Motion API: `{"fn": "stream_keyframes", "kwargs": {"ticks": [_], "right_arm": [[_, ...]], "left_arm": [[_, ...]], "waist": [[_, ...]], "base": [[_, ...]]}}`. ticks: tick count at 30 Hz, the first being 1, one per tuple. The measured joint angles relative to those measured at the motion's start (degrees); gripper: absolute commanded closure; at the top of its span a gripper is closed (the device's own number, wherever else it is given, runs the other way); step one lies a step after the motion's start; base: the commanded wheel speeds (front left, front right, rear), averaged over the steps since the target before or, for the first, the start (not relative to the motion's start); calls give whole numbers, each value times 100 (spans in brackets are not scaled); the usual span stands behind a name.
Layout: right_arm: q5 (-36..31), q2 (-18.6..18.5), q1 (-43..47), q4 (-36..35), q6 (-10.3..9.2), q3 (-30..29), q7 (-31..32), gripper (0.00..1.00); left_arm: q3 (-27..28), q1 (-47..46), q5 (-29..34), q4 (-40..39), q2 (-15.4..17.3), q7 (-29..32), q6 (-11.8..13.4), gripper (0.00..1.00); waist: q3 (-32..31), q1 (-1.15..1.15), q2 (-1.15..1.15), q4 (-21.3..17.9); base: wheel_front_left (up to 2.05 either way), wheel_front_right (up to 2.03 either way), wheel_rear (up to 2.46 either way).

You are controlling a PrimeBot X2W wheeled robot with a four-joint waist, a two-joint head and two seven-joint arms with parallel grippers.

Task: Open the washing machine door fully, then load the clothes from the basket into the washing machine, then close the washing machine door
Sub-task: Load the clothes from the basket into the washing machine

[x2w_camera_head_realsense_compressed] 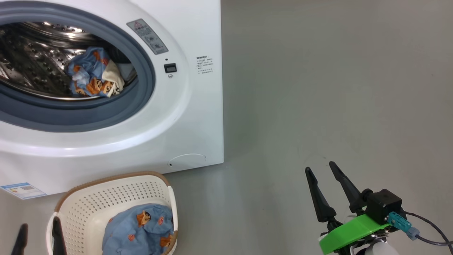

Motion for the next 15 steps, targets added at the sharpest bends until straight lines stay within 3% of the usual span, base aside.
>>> {"fn": "stream_keyframes", "kwargs": {"ticks": [15], "right_arm": [[-52, 1, 199, -78, 0, -114, 0, 0]], "left_arm": [[54, 304, 145, 48, -165, 0, 0, 0]], "waist": [[-120, 0, 0, 78]], "base": [[0, 0, 0]]}}
